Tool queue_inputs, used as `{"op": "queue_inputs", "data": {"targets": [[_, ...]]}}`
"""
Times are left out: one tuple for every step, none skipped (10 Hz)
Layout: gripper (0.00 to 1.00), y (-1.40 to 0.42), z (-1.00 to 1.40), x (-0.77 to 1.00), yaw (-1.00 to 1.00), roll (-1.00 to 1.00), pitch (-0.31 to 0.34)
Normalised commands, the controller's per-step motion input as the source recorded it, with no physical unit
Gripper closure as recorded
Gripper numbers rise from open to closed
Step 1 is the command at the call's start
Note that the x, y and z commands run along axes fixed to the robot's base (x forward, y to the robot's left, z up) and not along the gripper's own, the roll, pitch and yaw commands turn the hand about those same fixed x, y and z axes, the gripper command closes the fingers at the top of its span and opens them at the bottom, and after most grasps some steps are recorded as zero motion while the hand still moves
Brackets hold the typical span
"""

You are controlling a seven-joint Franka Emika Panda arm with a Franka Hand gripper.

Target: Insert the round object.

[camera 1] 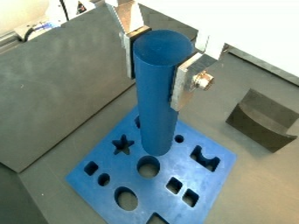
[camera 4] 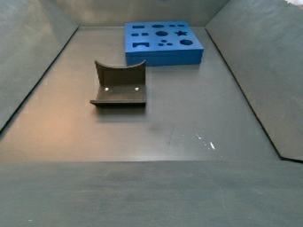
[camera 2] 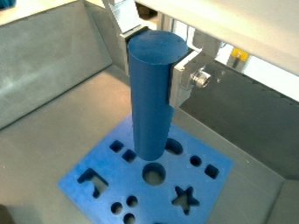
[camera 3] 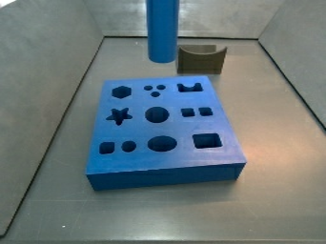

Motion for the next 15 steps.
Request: {"op": "queue_inputs", "data": {"targets": [[1.00,0.06,-1.00,-0.50,-0.16,0.00,-0.026],[1.00,0.06,-1.00,-0.50,-0.16,0.00,-0.026],[1.00,0.00,-1.00,-0.25,-0.15,0.00,-0.060],[1.00,0.00,-0.67,0.12,0.00,0.00,-0.120],[1.00,-0.07,-0.41,0.33,-0.04,0.00,-0.061],[1.00,-0.07,-0.37,0.42,-0.06,0.00,-0.016],[1.00,-0.02,-0.20,0.28,-0.01,0.03,0.000],[1.00,-0.10,-0.07,0.16,0.00,0.00,0.000],[1.00,-0.16,-0.17,0.26,0.00,0.01,0.000],[1.00,-0.13,-0.27,0.30,0.00,0.04,0.000],[1.00,-0.04,-0.18,0.21,-0.08,0.04,0.000],[1.00,0.00,-0.08,0.00,-0.06,0.03,0.000],[1.00,0.00,-0.12,-0.09,-0.05,0.03,0.000],[1.00,0.00,-0.17,-0.19,-0.02,0.01,-0.014],[1.00,0.00,-0.20,-0.07,0.00,0.00,-0.011]]}}
